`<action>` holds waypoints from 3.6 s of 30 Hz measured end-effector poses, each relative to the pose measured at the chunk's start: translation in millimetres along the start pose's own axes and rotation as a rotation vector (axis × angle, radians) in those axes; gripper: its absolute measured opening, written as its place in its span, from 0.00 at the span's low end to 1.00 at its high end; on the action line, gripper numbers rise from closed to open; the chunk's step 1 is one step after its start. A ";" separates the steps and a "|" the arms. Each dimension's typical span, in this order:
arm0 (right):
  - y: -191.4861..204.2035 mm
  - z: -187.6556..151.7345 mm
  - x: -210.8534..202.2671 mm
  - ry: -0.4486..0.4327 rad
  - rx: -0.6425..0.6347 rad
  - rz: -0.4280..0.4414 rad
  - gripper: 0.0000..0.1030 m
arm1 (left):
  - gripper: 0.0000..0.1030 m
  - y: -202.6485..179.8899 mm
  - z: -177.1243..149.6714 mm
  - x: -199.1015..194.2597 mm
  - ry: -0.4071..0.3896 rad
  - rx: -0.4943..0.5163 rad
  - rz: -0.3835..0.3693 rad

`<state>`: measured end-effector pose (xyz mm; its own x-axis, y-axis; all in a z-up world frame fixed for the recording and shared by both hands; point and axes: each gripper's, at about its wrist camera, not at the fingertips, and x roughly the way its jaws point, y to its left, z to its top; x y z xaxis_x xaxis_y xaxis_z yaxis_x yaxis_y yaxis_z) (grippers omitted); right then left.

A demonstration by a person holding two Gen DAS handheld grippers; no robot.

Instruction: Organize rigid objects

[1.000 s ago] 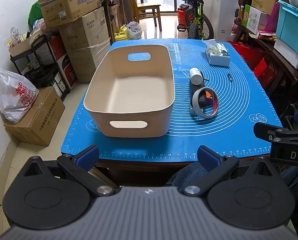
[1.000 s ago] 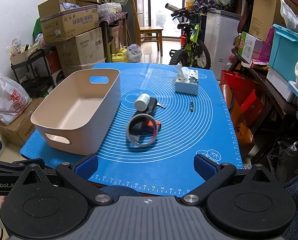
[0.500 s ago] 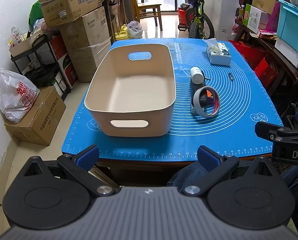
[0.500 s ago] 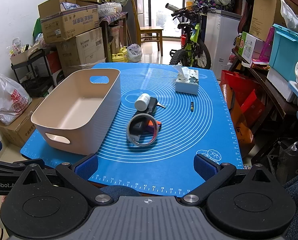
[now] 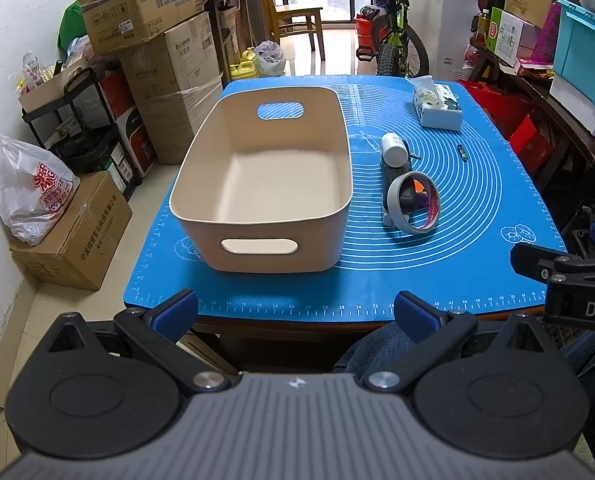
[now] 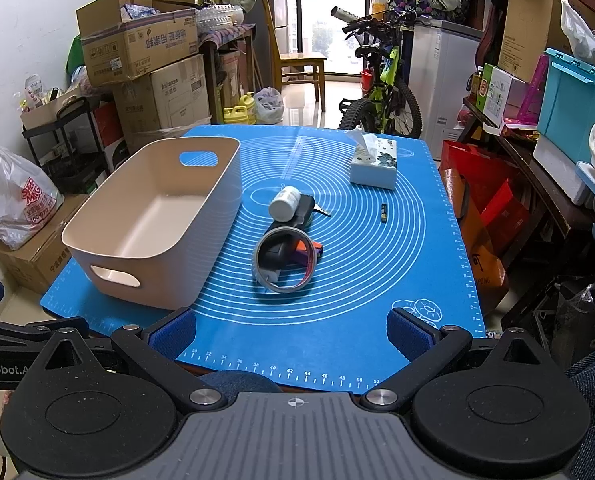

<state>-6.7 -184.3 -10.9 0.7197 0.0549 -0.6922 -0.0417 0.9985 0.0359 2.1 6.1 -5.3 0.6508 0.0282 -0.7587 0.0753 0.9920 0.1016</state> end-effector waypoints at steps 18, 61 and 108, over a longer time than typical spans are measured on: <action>0.2 0.1 -0.3 -0.001 0.000 0.000 0.98 | 1.00 2.3 0.6 0.0 -0.002 -0.007 0.001; 17.2 78.7 150.5 0.142 0.064 -0.086 0.98 | 0.99 118.8 84.0 149.5 0.100 0.018 0.056; 7.2 53.3 248.0 0.348 0.238 0.059 0.52 | 0.08 131.2 86.4 188.7 0.279 -0.042 -0.004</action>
<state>208.5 -163.3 -143.9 0.4424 0.1485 -0.8844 0.1150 0.9686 0.2202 200.1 130.9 -79.6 0.4173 0.0517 -0.9073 0.0425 0.9962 0.0762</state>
